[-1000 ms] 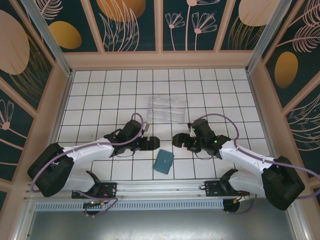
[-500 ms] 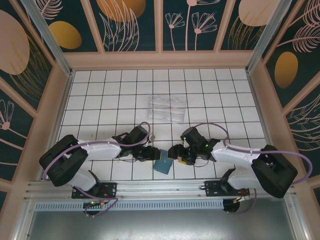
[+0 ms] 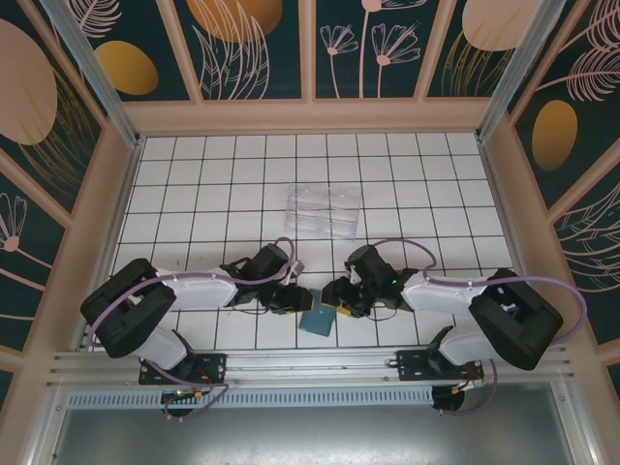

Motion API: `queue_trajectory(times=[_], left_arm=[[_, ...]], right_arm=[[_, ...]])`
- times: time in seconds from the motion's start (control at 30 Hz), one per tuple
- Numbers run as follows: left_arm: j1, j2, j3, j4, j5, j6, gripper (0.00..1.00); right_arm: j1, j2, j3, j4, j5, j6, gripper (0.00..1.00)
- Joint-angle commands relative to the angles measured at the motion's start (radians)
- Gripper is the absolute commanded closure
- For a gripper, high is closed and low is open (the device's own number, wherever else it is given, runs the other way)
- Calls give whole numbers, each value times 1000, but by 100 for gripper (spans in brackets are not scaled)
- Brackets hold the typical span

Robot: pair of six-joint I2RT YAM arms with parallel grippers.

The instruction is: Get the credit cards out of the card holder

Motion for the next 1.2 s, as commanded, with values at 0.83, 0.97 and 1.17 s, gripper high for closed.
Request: queue_trajectory(times=[0.83,0.97,1.17], left_arm=[[-2,-304,181,-76,-242,125,60],[-2,-391,230,-29,-238,216,52],[-2,-453,347,-48,-156,443,48]], right_arm=[[-6,-379,7,32,241,-243,84],[-8,-507,33,33,280,-440,83],[-8,-655,83,28,213,-807,91]])
